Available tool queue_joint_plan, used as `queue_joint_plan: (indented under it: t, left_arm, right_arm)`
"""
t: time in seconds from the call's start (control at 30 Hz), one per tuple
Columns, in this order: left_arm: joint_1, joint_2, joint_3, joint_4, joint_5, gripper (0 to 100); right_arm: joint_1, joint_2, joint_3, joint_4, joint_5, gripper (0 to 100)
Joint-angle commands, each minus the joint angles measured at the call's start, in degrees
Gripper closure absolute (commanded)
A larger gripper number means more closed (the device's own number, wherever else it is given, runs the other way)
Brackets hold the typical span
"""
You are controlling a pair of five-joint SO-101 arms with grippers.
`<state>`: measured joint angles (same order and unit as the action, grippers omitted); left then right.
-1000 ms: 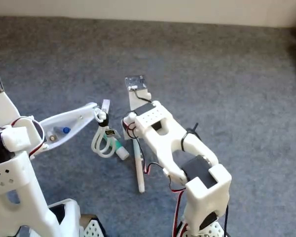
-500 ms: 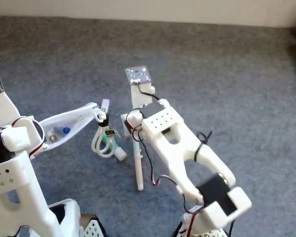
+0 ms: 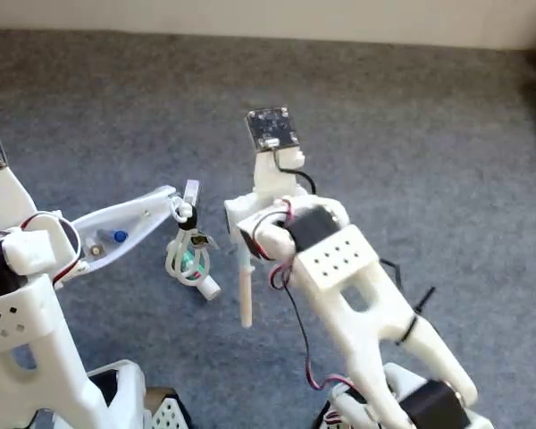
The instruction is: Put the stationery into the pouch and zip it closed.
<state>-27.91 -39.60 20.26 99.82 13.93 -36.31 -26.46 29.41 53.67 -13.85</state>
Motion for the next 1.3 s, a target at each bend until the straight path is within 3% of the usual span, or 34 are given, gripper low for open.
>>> queue_joint_plan:
  t: [0.0,0.2,0.7,0.9,1.1,1.27]
  left_arm:
    - [0.48,1.63,1.27,-0.62,0.26,99]
    - [0.48,1.63,1.27,-0.62,0.26,99]
    - [0.48,1.63,1.27,-0.62,0.26,99]
    - [0.48,1.63,1.27,-0.62,0.26,99]
    - [0.48,1.63,1.27,-0.62,0.26,99]
    - [0.48,1.63,1.27,-0.62,0.26,99]
  right_arm:
    - [0.31,-7.52,0.04,0.13,0.62,99.1]
    - [-0.04,-16.13,2.07,0.13,0.62,99.1]
    - [-12.62,-36.53,6.02,-0.22,0.7,99.1]
    - [-16.66,-40.84,6.29,-7.08,0.7,99.1]
    - [-20.88,-43.82,6.37,-12.53,10.99,99.1]
    - [-24.04,-45.32,6.37,-18.77,13.27,99.1]
